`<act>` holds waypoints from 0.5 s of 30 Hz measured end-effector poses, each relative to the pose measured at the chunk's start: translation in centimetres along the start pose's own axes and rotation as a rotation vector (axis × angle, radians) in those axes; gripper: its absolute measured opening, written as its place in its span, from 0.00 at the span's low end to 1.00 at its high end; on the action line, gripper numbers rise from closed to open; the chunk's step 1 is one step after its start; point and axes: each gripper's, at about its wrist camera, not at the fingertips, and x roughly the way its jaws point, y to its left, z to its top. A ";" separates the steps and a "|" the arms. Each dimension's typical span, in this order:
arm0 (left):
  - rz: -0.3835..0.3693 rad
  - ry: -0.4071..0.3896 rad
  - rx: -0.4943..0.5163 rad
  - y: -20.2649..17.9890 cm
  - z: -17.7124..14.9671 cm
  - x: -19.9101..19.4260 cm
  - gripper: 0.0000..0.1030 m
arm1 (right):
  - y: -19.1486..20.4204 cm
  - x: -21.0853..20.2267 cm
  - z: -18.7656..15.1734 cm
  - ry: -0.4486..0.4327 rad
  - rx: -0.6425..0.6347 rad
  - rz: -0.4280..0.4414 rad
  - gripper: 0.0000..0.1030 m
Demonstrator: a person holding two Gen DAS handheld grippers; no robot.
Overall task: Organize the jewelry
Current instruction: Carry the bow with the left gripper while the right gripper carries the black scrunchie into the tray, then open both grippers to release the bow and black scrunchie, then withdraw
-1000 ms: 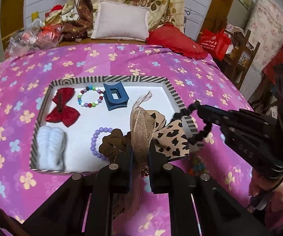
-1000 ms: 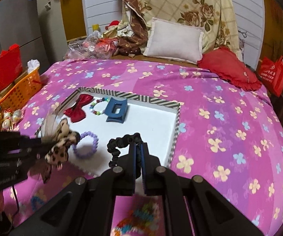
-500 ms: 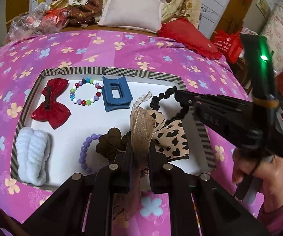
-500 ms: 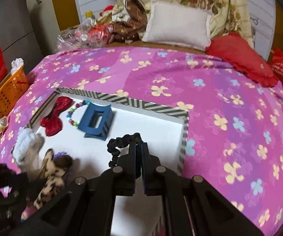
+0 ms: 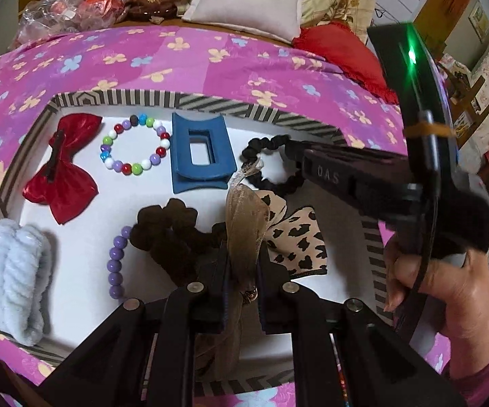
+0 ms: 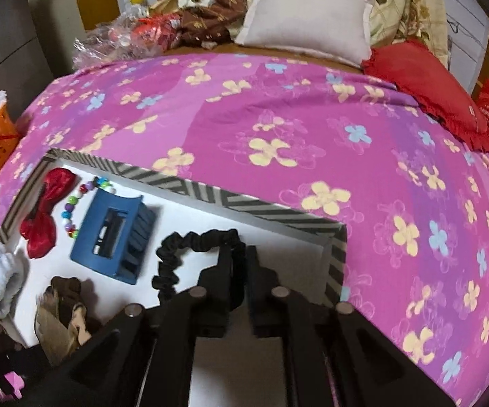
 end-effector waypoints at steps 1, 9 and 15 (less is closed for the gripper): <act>0.003 0.000 -0.002 0.0 -0.1 0.2 0.03 | -0.2 0.2 0.1 0.007 0.008 -0.002 0.38; 0.014 -0.012 0.001 0.1 -0.5 -0.3 0.19 | -2.0 -1.7 -0.4 -0.035 0.094 0.059 0.50; 0.038 -0.048 0.027 -0.4 -1.4 -2.8 0.23 | -2.4 -4.9 -2.2 -0.076 0.105 0.069 0.50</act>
